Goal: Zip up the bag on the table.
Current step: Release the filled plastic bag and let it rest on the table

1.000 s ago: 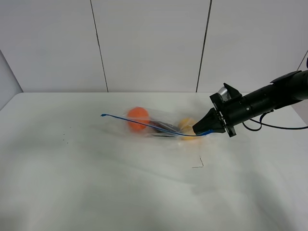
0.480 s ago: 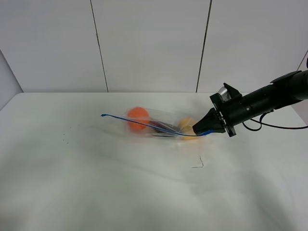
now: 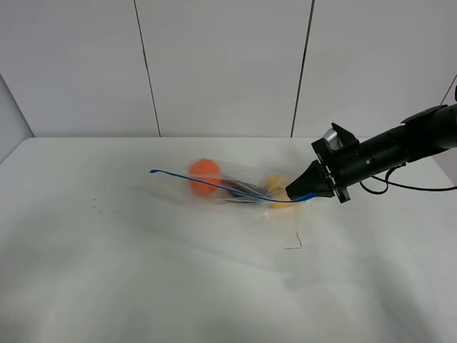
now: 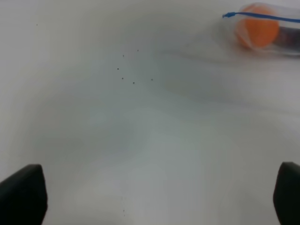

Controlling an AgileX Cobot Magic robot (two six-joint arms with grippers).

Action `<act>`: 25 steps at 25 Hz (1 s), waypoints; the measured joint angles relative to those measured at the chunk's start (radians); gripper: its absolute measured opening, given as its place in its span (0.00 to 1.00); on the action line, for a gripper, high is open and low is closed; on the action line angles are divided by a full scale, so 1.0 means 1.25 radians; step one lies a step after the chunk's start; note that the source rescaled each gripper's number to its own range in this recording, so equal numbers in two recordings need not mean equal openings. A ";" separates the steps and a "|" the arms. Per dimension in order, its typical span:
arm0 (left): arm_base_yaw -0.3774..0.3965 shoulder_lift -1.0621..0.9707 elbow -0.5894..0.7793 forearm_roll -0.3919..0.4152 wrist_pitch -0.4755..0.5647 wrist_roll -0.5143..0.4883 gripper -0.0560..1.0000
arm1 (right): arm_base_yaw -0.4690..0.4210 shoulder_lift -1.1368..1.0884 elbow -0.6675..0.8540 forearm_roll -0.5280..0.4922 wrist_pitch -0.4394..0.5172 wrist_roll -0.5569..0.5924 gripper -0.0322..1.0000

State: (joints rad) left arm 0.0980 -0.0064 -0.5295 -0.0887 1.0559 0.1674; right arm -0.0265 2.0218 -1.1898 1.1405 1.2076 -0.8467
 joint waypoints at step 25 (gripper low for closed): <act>0.000 0.000 0.028 0.036 0.008 -0.044 1.00 | 0.000 0.000 0.000 0.005 0.000 -0.011 0.03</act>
State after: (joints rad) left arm 0.0980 -0.0064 -0.4951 -0.0443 1.0659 0.1119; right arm -0.0265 2.0218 -1.1898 1.1468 1.2076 -0.8607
